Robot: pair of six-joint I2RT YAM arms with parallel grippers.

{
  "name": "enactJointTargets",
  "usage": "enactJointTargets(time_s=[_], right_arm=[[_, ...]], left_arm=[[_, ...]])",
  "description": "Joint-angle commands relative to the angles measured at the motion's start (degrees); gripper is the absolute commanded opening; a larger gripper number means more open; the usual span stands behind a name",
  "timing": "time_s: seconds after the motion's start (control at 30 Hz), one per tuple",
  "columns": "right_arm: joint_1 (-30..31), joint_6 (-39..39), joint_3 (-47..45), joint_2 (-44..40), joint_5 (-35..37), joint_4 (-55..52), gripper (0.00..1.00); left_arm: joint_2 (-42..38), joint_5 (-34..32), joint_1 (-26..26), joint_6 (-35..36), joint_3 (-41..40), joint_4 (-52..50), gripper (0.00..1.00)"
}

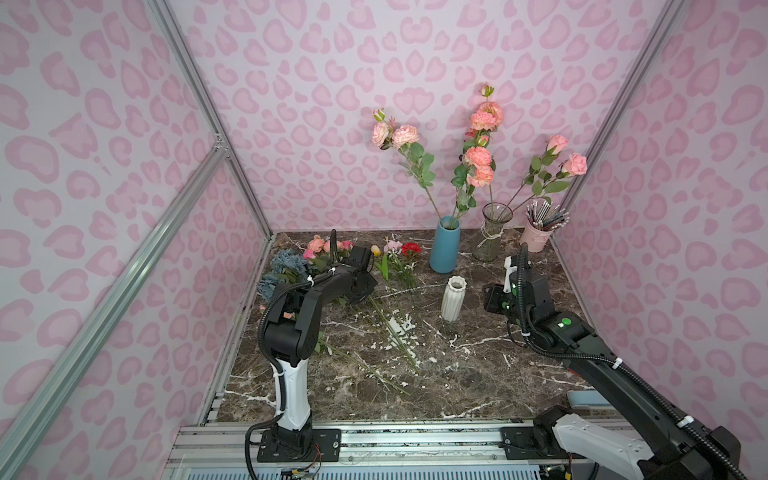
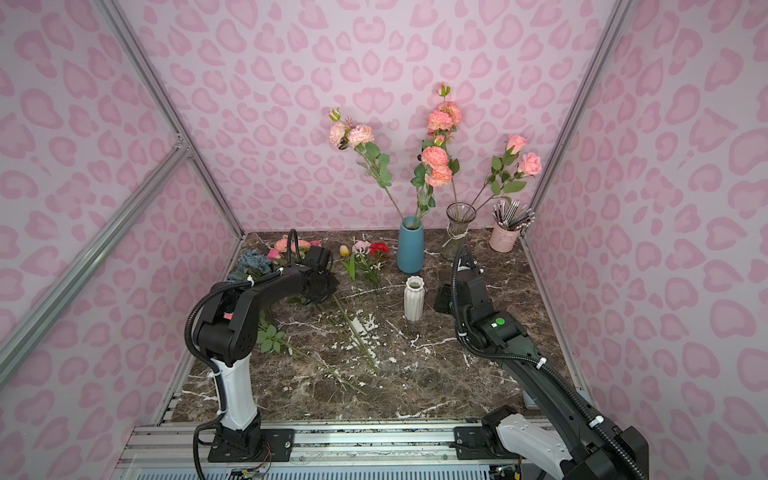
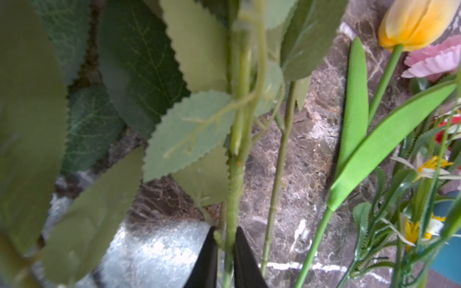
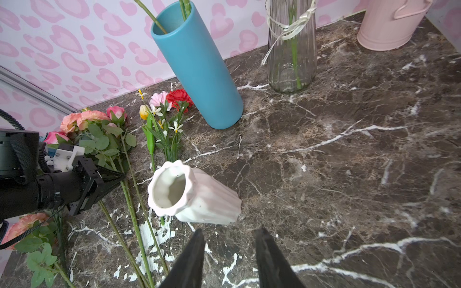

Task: Place the pink flowers into the vase
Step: Pick up the flower at the center of the board.

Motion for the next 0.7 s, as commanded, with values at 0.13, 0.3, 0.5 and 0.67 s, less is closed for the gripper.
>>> enactJointTargets(time_s=[0.13,0.3,0.5,0.67], right_arm=[[-0.01,-0.26,0.6,0.66,-0.46,0.9,0.39],[0.01,-0.34,0.77,1.73,-0.68,1.64,0.39],[-0.02,-0.27,1.5,1.65,-1.3,1.89,0.39],[0.02,-0.27,2.07,1.56,-1.64,1.79,0.39]], left_arm=[[-3.61,-4.22,-0.57,-0.33,-0.36,1.94,0.08],[-6.47,-5.66,-0.68,-0.81,-1.11,2.73,0.03],[-10.5,-7.17,-0.73,-1.38,-4.78,3.99,0.03],[-15.04,-7.82,-1.42,0.48,-6.6,7.79,0.03]])
